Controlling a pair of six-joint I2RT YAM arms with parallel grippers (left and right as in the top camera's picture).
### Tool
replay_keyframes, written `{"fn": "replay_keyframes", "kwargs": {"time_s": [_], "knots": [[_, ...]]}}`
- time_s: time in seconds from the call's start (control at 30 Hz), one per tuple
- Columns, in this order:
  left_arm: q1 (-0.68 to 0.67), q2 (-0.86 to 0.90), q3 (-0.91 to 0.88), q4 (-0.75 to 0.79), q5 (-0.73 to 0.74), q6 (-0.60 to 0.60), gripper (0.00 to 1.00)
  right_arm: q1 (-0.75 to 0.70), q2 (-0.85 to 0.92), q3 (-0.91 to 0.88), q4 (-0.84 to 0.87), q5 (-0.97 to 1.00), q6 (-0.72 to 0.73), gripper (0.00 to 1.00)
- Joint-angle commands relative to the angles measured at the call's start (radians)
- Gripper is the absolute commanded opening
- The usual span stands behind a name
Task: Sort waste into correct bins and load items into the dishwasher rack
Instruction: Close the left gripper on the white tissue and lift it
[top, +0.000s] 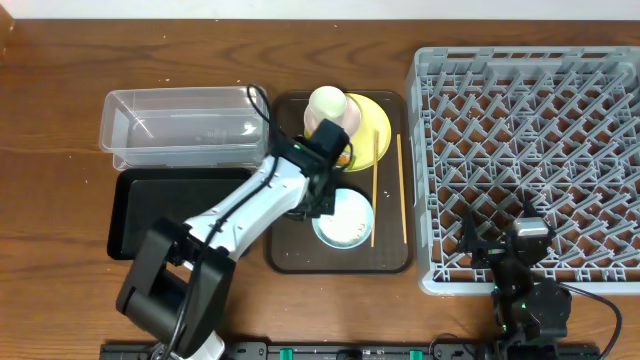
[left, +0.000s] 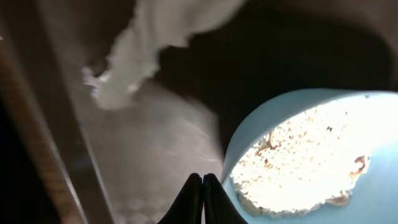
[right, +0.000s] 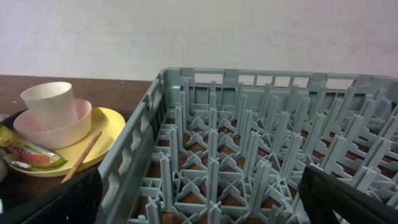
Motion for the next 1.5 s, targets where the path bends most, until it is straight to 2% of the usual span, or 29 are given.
{"fn": "replay_keyframes", "kwargs": {"time_s": [0.0, 0.13, 0.23, 0.27, 0.33, 0.47, 0.7, 0.83, 0.97, 1.47], "knots": [[-0.032, 0.013, -0.008, 0.001, 0.007, 0.010, 0.06, 0.000, -0.005, -0.001, -0.004, 0.006, 0.014, 0.99], [-0.033, 0.013, -0.008, 0.008, -0.094, 0.010, 0.07, 0.000, -0.005, -0.001, -0.004, 0.006, 0.014, 0.99], [-0.012, 0.010, -0.007, 0.032, -0.183, 0.011, 0.17, 0.000, -0.005, -0.001, -0.004, 0.006, 0.014, 0.99], [-0.002, 0.009, -0.007, 0.045, -0.195, 0.021, 0.23, 0.000, -0.005, -0.001, -0.004, 0.006, 0.013, 0.99], [0.015, 0.006, -0.007, 0.072, -0.196, 0.049, 0.31, 0.000, -0.005, -0.001, -0.004, 0.006, 0.013, 0.99], [0.041, 0.005, -0.007, 0.117, -0.196, 0.060, 0.36, 0.000, -0.005, -0.001, -0.004, 0.006, 0.013, 0.99], [0.043, 0.007, -0.008, 0.162, -0.197, 0.211, 0.53, 0.000, -0.005, -0.001, -0.004, 0.006, 0.013, 0.99], [0.043, 0.007, -0.008, 0.163, -0.197, 0.278, 0.56, 0.000, -0.005, -0.001, -0.004, 0.006, 0.014, 0.99], [0.043, 0.009, -0.008, 0.177, -0.197, 0.293, 0.56, 0.000, -0.005, -0.001, -0.004, 0.006, 0.014, 0.99], [0.043, 0.132, -0.008, 0.213, -0.197, 0.294, 0.55, 0.000, -0.005, -0.001, -0.004, 0.006, 0.014, 0.99]]}}
